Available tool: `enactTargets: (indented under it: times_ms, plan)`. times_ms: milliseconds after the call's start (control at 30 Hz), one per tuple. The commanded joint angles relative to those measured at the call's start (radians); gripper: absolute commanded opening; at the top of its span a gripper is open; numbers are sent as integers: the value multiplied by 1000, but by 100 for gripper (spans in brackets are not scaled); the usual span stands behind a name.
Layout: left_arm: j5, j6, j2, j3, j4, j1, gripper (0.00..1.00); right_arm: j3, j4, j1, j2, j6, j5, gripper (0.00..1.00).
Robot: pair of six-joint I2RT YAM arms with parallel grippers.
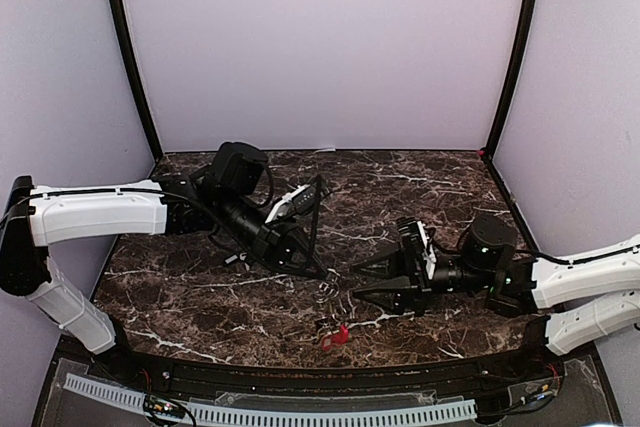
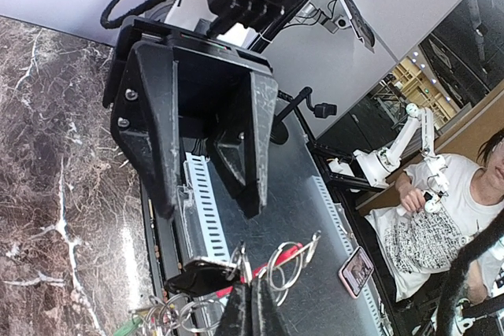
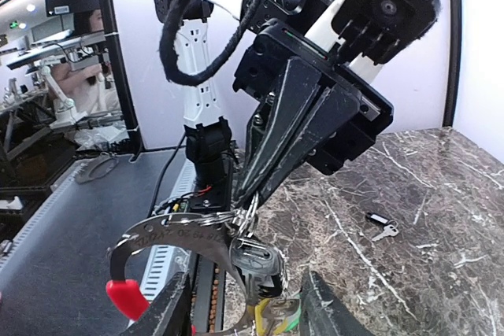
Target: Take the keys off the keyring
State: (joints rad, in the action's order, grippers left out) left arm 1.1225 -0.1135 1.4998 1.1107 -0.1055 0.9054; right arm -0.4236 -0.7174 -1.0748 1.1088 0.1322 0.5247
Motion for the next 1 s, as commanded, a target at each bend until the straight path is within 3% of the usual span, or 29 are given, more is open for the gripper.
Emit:
enactTargets:
  times_ms: [0,267,767,967]
  plan:
    - [37,-4,-47,1,24,-8,0,-32,34,-47,12,-64,-133,48]
    - [46,2,-41,10,2,-8,0,-70,34,-54,74,-77,-127,53]
    - [37,18,-36,14,-16,-9,0,-110,-69,-54,163,-32,38,53]
    - [40,17,-36,15,-15,-10,0,-115,-84,-55,189,-15,42,42]
